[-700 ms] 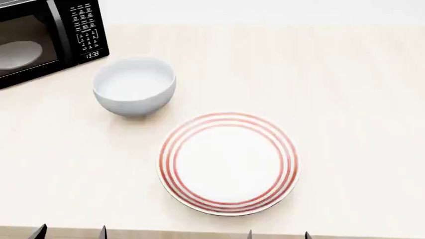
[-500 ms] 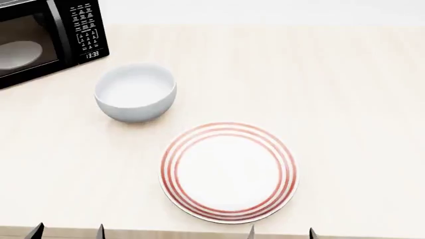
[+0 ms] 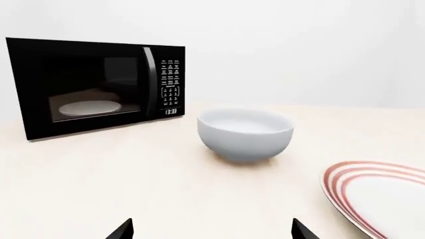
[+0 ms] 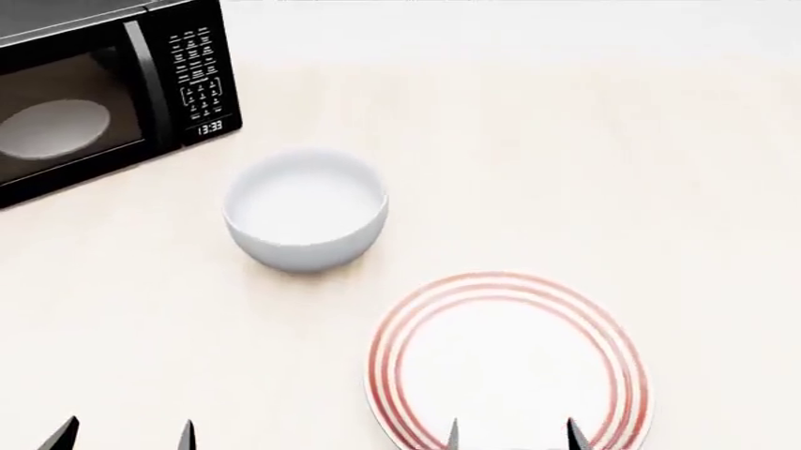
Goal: Open the microwave.
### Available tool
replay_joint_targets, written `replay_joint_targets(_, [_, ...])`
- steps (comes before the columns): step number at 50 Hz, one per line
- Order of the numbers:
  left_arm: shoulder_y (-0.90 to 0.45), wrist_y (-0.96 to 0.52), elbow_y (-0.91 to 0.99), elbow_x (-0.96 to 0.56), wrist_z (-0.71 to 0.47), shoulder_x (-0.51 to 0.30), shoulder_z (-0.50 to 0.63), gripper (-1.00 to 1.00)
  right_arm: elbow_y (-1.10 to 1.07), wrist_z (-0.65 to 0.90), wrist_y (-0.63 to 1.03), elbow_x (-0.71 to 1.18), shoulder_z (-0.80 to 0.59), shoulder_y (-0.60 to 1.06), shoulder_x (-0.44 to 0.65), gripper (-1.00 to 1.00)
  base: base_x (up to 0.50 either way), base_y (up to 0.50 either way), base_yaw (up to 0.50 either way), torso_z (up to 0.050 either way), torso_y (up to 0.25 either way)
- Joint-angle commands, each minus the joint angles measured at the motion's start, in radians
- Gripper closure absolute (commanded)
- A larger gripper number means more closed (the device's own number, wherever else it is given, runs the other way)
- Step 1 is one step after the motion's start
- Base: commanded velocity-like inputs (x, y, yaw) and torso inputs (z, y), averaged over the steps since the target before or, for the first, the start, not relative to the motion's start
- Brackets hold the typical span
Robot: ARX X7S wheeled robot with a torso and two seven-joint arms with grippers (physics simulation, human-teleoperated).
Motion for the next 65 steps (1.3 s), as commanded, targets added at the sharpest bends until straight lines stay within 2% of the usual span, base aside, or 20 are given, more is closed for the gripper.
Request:
replay_joint_targets(1, [0.005,-0.006,0.014,-0.022,-0.014,-0.018,0.017,-1.00,0.004,0.012,-0.004,0.007,-0.025,0.006,0.017,-1.00,0.25,0.34,0.00,0.000,0.000])
replay_joint_targets(65, [-0.007,-0.004,0.001,-0.079,-0.081,-0.078,0.079,-1.00,0.062,0.061,-0.033,0.050,-0.109,0.037,0.070,-1.00,0.25,0.36,0.00,0.000,0.000])
